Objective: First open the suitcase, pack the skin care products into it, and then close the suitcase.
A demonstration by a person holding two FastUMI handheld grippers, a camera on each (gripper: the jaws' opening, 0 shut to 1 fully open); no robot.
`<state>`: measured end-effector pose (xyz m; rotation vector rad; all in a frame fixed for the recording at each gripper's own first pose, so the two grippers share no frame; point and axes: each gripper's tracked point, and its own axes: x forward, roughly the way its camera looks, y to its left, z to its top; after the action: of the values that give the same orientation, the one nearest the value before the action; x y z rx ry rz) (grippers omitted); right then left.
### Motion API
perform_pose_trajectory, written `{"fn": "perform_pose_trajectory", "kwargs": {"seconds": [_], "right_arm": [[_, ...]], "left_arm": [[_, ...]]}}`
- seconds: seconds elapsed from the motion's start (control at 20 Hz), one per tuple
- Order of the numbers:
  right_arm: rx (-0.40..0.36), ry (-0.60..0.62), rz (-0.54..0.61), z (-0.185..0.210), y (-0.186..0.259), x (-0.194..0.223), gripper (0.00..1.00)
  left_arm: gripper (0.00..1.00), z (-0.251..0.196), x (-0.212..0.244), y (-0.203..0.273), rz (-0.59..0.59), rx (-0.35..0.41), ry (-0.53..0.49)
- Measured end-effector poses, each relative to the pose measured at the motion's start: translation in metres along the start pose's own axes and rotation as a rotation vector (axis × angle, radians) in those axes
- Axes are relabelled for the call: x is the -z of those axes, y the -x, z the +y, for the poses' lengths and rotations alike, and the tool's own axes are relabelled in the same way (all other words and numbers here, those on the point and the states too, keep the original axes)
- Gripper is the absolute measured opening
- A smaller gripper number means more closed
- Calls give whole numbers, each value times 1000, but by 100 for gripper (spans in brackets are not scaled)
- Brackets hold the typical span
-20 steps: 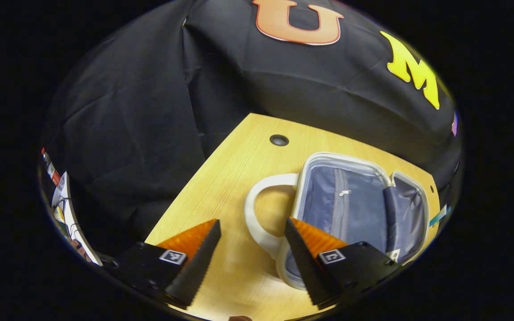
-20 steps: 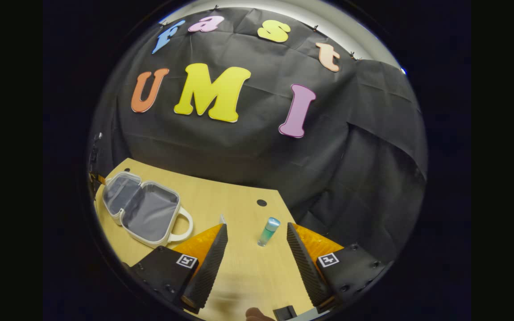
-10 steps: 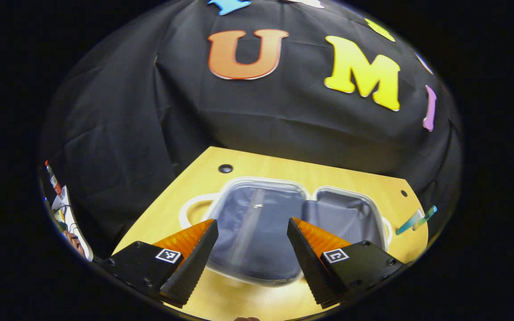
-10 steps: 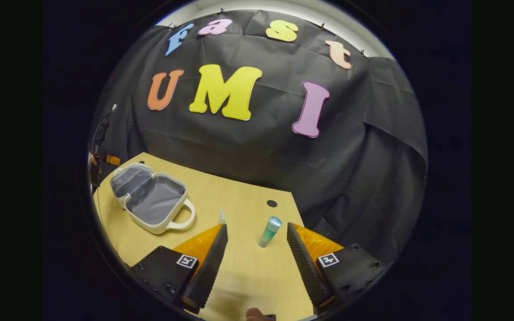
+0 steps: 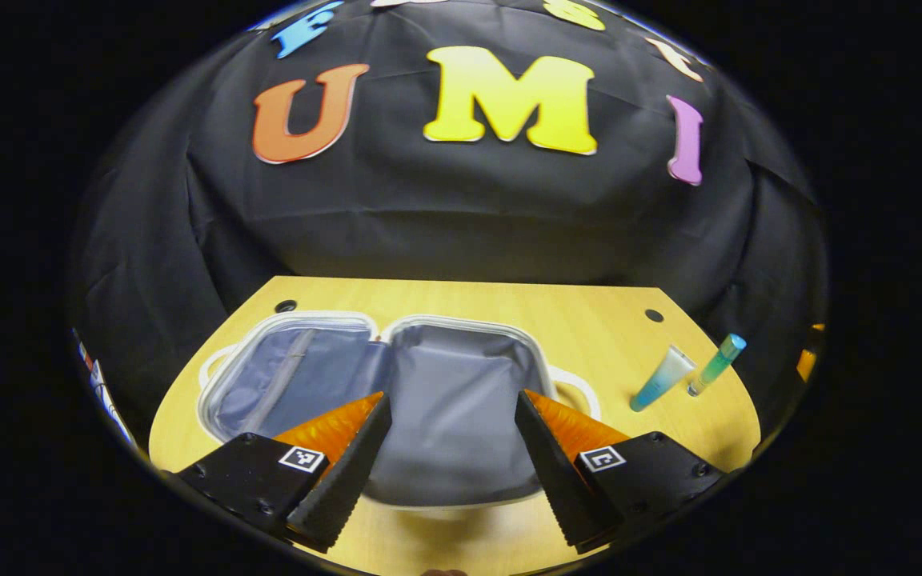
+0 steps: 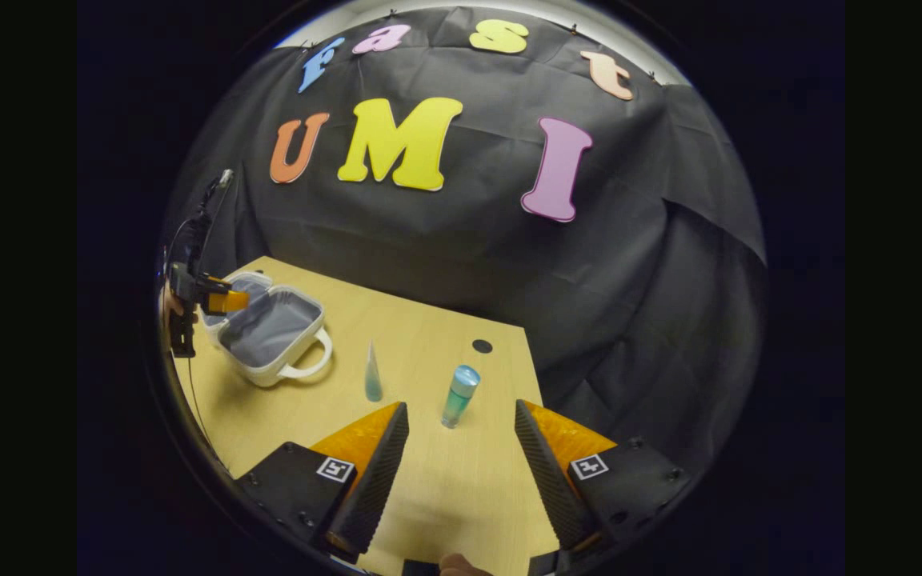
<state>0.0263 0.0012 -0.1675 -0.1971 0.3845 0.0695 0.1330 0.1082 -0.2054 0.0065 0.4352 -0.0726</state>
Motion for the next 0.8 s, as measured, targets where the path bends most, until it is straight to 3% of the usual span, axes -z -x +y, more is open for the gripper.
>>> {"fn": "perform_pose_trajectory", "kwargs": {"seconds": [0.5,0.8], "right_arm": [[-27,-12,91,-22,-40,59,79],[21,-39,109,-38,-66,72,80]], "left_arm": [[100,-186,42,-42,13,299,-46],[100,-224,49,-100,-4,298,-95]]}}
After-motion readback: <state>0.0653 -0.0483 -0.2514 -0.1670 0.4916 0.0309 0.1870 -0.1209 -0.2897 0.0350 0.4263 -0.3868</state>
